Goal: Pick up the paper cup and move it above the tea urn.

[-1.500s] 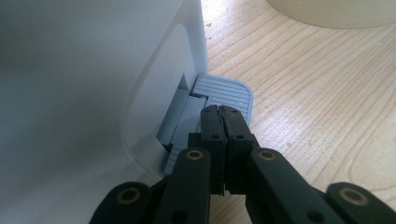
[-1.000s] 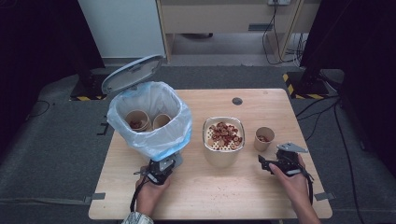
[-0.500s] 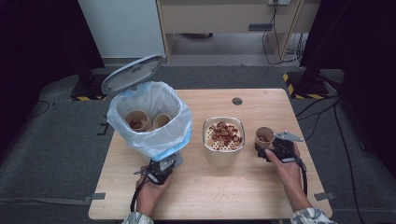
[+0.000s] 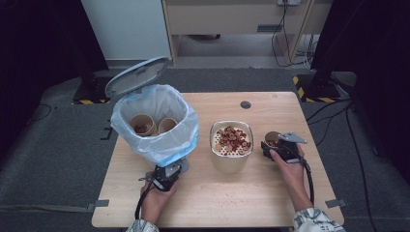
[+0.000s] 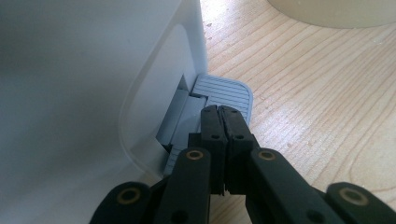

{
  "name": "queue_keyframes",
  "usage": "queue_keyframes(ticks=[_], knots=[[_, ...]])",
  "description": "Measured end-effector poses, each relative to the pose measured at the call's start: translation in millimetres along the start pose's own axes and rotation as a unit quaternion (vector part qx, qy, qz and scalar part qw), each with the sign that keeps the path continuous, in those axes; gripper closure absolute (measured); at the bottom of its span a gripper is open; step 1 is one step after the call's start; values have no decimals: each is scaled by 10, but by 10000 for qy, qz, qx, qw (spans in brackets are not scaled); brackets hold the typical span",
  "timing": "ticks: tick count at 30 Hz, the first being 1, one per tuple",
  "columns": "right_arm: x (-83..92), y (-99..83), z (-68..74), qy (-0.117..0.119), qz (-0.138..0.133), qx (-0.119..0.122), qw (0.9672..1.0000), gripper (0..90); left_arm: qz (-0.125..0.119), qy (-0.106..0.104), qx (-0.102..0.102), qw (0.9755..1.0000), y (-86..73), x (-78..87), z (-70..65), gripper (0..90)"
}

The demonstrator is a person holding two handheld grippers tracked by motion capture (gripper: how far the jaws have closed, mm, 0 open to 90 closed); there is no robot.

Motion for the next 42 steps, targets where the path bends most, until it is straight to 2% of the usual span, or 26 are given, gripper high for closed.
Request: queue_keyframes(ticks=[2,8,15,21,26,31,37,42], knots=[[-4,-4,13,-36,19,92,9999,245,1,-5,9,10000,0,0,1,879],[8,0,-4,51,58,107,9999,265,7,-11,10,10000,0,1,3,879],[23,11,-3,15,54,223,9997,294,6,-22,30,10000,0,0,4,879],[137,111,-21,15,-135,199,9997,306,-5,-21,35,10000,-1,0,4,879],[236,164,-56,40,-158,213,9996,314,-6,-24,40,10000,-2,0,4,879],[359,312,-76,57,-233,383,9990,317,-9,-16,42,10000,-1,-1,3,879],[499,556,-31,148,-322,684,9970,319,-6,-20,32,10000,-1,-1,4,879],[566,729,1,240,-364,835,9956,321,-7,-23,33,10000,-2,-1,4,879]])
Point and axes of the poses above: each handheld gripper's, and its own axes: x roughly backward along the jaws, y roughly out of its top, z roughly to its left, the point moved 3 cm from there along -x, roughly forward along the jaws, and after that the axes turned 2 degrees about -x, right-handed, at the moved point
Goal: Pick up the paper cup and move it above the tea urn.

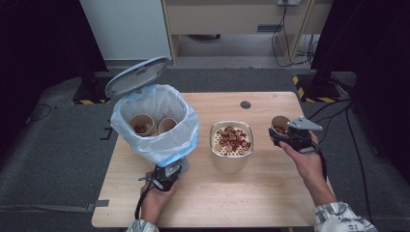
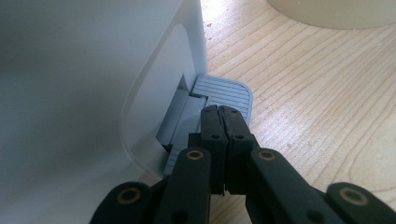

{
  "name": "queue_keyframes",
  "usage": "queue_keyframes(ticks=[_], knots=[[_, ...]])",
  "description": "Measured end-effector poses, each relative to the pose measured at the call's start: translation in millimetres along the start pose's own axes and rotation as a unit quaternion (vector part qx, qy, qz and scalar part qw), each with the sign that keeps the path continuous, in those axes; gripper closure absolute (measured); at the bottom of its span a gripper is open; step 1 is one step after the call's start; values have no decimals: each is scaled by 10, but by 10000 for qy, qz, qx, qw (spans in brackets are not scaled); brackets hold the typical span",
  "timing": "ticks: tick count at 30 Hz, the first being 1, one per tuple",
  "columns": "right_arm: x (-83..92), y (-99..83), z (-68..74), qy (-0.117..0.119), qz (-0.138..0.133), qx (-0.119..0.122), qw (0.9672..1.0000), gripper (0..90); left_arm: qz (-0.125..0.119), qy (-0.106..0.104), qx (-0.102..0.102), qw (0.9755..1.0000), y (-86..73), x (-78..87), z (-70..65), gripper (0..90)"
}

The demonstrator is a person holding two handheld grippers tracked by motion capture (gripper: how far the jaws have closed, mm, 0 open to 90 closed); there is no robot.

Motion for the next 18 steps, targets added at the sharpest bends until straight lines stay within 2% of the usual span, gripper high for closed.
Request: queue_keyframes(ticks=[5,18], knots=[[-2,120,-6,57,43,177,9998,324,3,13,-17,10000,1,0,-2,879],[-49,374,-27,235,-16,394,9989,324,-14,6,13,10000,-3,1,1,879]])
Point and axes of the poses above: each handheld gripper's, and its own axes: x roughly backward along the jaws, y roughly out of its top, z roughly to its left, the point moved 3 cm from there along -x, roughly forward along the jaws, and after that the axes turned 2 degrees about -x, right-handed, at the moved point
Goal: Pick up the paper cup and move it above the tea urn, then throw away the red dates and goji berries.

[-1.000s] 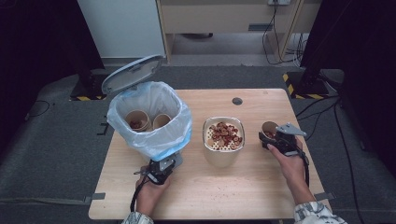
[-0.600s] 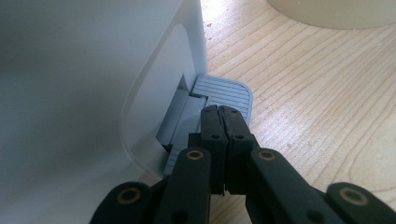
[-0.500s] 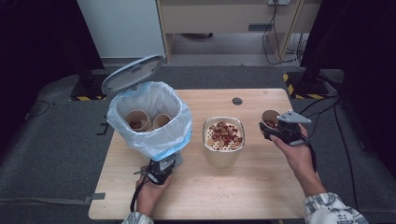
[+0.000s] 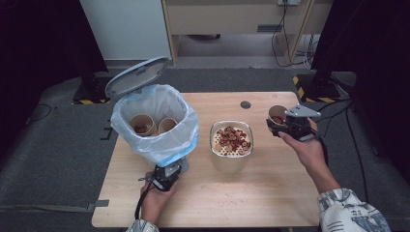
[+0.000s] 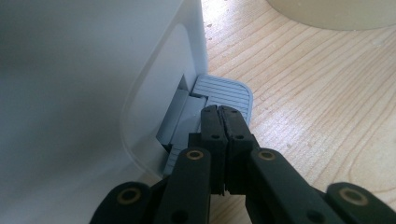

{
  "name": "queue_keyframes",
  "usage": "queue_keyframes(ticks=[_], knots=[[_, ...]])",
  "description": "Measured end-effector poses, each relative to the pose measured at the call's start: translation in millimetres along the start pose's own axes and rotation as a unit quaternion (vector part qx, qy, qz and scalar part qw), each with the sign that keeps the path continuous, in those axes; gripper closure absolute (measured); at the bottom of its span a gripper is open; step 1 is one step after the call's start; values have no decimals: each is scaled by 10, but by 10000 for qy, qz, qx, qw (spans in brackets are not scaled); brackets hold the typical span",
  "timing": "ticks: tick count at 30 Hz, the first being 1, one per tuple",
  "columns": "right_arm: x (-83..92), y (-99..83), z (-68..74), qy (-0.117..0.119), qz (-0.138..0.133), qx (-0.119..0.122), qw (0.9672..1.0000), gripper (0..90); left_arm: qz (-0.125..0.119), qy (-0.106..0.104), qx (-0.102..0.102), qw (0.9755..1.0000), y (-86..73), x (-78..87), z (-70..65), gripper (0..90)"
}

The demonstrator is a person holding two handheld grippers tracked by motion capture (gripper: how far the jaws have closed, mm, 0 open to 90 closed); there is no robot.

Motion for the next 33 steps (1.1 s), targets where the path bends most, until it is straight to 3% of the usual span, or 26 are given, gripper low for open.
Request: queue_keyframes(ticks=[13,25,33], knots=[[45,156,-43,43,-57,75,9999,324,-10,11,1,10000,-1,1,6,880],[-10,448,-103,188,-231,141,9995,325,-25,11,5,10000,-6,0,-5,880],[-81,547,-67,254,-137,403,9988,325,-2,54,-34,10000,-2,1,-12,880]])
Point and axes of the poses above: each handheld gripper's, and its own axes: x roughly backward along the jaws, y roughly out of its top, z roughly to its left, the point moved 3 cm from there along -x, roughly forward along the jaws, and after that the axes turned 2 degrees about -x, right-handed, at the moved point
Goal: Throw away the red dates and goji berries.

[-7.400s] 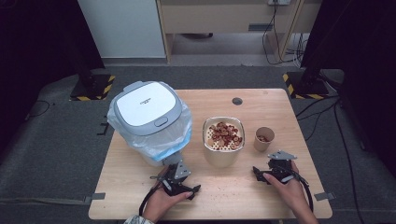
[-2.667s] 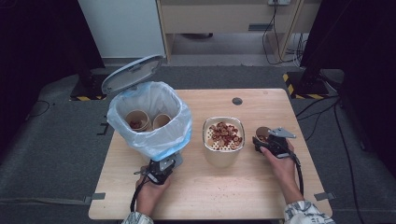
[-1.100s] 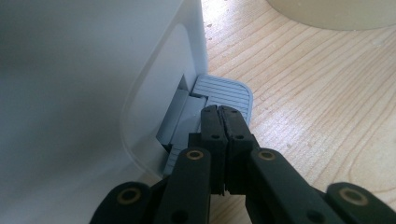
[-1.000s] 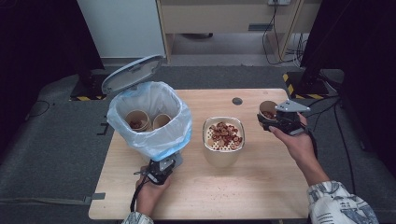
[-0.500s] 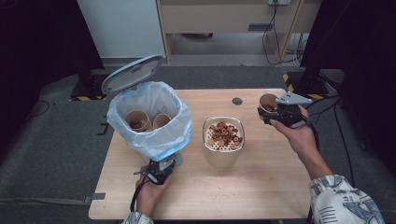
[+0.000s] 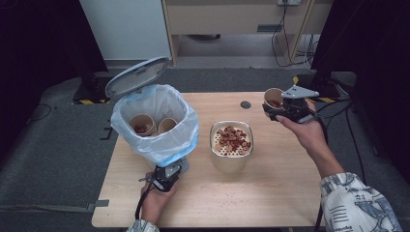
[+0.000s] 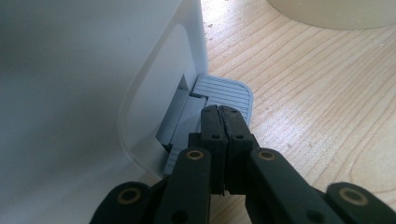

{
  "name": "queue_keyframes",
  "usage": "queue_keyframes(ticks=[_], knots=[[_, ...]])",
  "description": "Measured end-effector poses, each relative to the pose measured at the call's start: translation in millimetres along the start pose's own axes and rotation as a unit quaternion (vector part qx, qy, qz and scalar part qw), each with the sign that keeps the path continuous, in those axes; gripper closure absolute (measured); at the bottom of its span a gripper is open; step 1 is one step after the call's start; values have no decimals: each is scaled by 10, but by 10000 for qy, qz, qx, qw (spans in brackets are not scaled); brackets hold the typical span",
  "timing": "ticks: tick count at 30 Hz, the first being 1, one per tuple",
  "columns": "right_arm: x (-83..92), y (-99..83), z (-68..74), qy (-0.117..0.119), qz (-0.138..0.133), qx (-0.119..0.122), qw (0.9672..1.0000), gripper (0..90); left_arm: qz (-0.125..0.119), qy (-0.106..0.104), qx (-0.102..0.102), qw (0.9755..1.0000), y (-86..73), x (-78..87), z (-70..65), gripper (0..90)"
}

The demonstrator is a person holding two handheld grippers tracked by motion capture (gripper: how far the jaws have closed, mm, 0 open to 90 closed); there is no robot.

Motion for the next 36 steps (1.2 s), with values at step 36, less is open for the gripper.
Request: queue_keyframes(ticks=[36], knots=[[25,450,439,160,-149,1043,9943,320,-2,-2,-2,10000,7,-4,-3,881]])
Point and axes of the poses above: each handheld gripper's, and its own axes: x roughly backward along the jaws, y roughly out of its top, z roughly to its left, the point moved 3 cm from there along -x, roughly forward along the jaws, and after that the axes turned 2 degrees about -x, right-handed, at the moved point
